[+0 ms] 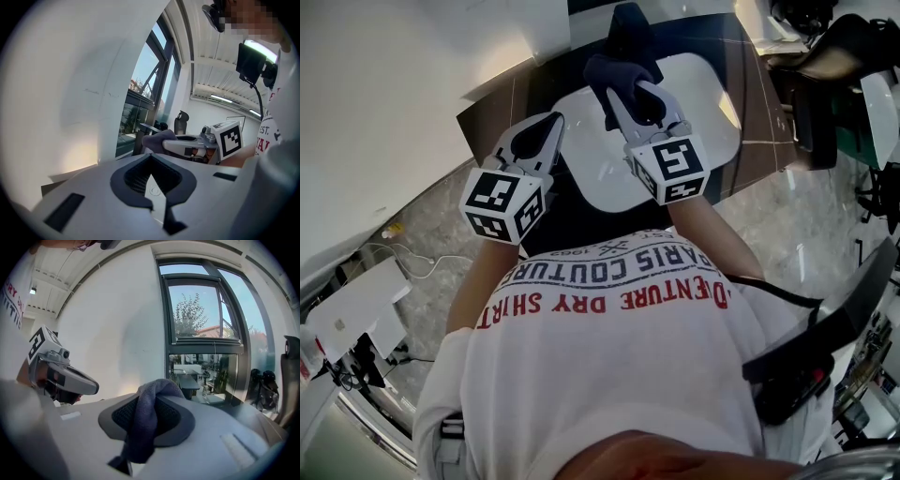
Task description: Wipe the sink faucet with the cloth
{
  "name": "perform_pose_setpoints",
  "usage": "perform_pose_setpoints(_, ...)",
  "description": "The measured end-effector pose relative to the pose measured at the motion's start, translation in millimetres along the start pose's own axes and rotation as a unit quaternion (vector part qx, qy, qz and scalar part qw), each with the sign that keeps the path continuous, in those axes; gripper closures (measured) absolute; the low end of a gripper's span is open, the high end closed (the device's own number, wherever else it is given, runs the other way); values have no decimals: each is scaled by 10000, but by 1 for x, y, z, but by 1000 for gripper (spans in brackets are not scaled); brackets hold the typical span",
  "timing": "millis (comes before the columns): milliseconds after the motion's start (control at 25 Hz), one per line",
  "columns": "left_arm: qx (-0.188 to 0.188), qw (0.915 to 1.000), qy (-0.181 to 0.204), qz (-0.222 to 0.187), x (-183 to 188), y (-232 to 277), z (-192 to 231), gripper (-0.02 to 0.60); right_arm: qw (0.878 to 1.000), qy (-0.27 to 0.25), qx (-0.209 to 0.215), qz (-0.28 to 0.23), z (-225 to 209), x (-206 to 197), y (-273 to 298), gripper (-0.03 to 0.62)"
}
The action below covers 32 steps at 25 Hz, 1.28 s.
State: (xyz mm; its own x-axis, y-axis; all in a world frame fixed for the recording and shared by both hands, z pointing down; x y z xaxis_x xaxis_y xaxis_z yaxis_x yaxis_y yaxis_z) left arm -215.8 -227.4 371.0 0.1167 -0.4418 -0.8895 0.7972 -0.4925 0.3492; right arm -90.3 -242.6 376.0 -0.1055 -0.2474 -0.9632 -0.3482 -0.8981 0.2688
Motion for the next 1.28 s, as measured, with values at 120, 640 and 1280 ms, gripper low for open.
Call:
perform_pose_setpoints(120, -5, 10000, 58, -57, 7, -5, -4, 581, 10000, -42, -25, -81, 2, 11, -5, 525)
perform_pose_setpoints(640, 109, 9999, 50, -85, 12, -13, 9, 580, 9972, -227, -702, -74, -12, 40, 64, 525)
perform_pose_setpoints(1280, 161, 9998, -72, 96, -3, 1, 30, 581, 9929, 185, -1114, 361, -22, -1, 117, 525)
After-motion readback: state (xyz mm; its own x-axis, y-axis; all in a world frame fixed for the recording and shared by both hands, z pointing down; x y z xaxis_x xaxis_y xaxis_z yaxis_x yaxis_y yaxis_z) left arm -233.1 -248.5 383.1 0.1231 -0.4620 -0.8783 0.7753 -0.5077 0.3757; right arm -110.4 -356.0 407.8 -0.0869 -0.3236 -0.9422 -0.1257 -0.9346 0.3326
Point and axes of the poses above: the fingertips, and each gripper's own axes: y forward along the fingers, z to its left, x out of its top, the point moved 3 cm from there along -y, backward along the fingers, and after that the axes turned 5 degrees about -x, right-handed, at the moved point
